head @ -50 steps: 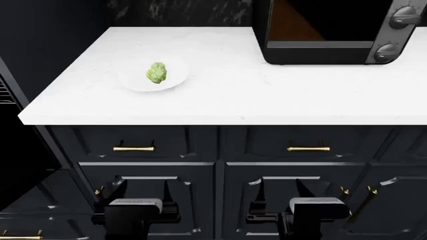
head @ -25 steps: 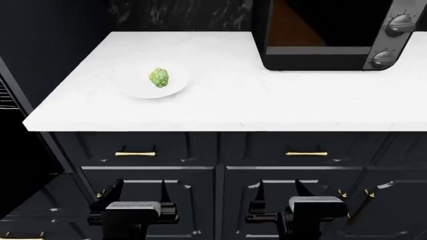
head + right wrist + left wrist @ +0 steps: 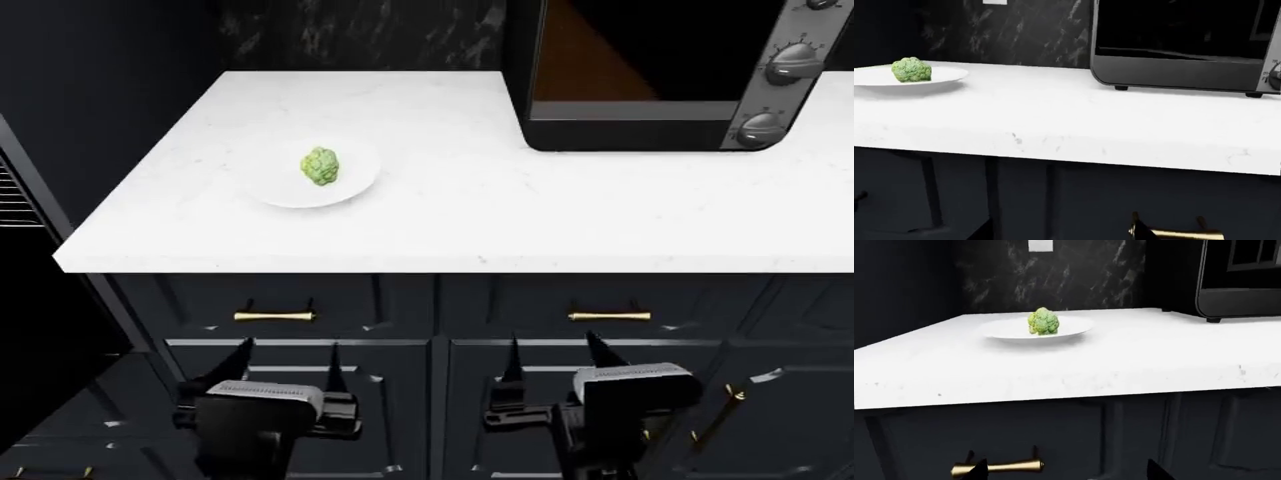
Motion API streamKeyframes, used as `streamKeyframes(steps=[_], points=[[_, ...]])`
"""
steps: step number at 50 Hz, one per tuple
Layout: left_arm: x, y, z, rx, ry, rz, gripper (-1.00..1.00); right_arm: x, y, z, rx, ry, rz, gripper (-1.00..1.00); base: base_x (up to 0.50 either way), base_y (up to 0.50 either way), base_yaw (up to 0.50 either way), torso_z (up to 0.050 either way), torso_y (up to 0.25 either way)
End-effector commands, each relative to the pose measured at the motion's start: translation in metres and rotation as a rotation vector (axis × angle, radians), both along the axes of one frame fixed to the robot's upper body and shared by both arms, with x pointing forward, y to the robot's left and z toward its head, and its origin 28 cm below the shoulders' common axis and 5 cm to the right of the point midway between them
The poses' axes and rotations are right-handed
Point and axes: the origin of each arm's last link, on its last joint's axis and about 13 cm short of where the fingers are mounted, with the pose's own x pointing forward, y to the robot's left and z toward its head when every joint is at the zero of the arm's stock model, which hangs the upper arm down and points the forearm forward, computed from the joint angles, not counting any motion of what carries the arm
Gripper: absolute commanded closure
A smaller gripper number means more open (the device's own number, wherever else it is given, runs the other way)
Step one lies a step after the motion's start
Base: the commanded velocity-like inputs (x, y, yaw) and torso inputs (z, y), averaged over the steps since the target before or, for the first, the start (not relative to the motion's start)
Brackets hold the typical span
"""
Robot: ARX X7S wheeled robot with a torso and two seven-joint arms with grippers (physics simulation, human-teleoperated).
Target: Place the broccoli on the top rack of the oven.
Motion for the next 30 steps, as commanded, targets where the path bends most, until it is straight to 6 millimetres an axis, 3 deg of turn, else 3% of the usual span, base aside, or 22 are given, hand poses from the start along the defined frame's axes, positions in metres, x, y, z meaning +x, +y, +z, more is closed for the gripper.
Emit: streamKeyframes(steps=[1, 4, 6, 8, 13, 14, 16, 19, 21, 23, 26, 30], points=[[-0.004, 0.003, 0.051, -0.023, 0.023, -0.108, -1.00, -0.012, 0.000, 0.052, -0.053, -0.015, 0.076, -1.00, 0.00, 0.00, 0.00, 0.000, 0.000], [0.000, 0.007, 0.071, -0.028, 0.018, -0.123, -1.00, -0.016, -0.002, 0.073, -0.029, -0.022, 0.131, -1.00, 0.00, 0.00, 0.00, 0.000, 0.000], [0.001, 0.010, 0.086, -0.018, 0.109, -0.174, -1.00, -0.017, -0.002, 0.088, -0.007, -0.001, 0.168, -1.00, 0.00, 0.00, 0.00, 0.000, 0.000], [0.002, 0.011, 0.098, 0.035, 0.064, -0.195, -1.00, -0.018, -0.003, 0.099, 0.011, 0.002, 0.183, -1.00, 0.00, 0.00, 0.00, 0.000, 0.000], [0.007, 0.020, 0.146, 0.029, 0.152, -0.213, -1.00, -0.027, -0.007, 0.134, -0.049, 0.068, 0.182, -1.00, 0.00, 0.00, 0.00, 0.000, 0.000], [0.008, 0.020, 0.156, 0.056, 0.146, -0.254, -1.00, -0.025, -0.016, 0.135, -0.081, 0.124, 0.095, -1.00, 0.00, 0.00, 0.00, 0.000, 0.000], [0.017, 0.029, 0.164, 0.092, 0.214, -0.171, -1.00, -0.006, -0.034, 0.154, -0.108, 0.128, -0.048, -1.00, 0.00, 0.00, 0.00, 0.000, 0.000], [0.025, 0.033, 0.185, 0.048, 0.282, -0.090, -1.00, -0.009, -0.021, 0.172, -0.135, 0.090, -0.050, -1.00, 0.00, 0.00, 0.00, 0.000, 0.000], [0.014, 0.029, 0.199, 0.020, 0.275, -0.235, -1.00, -0.026, -0.014, 0.178, -0.093, 0.109, -0.056, -1.00, 0.00, 0.00, 0.00, 0.000, 0.000], [0.013, 0.031, 0.203, 0.058, 0.269, -0.218, -1.00, -0.045, -0.010, 0.185, -0.040, 0.159, 0.189, -1.00, 0.00, 0.00, 0.00, 0.000, 0.000], [0.022, 0.031, 0.197, 0.023, 0.295, -0.206, -1.00, -0.048, -0.009, 0.198, -0.094, 0.152, 0.139, -1.00, 0.00, 0.00, 0.00, 0.000, 0.000], [0.023, 0.031, 0.192, 0.024, 0.324, -0.209, -1.00, -0.047, -0.010, 0.199, -0.097, 0.154, 0.135, -1.00, 0.00, 0.00, 0.00, 0.000, 0.000]])
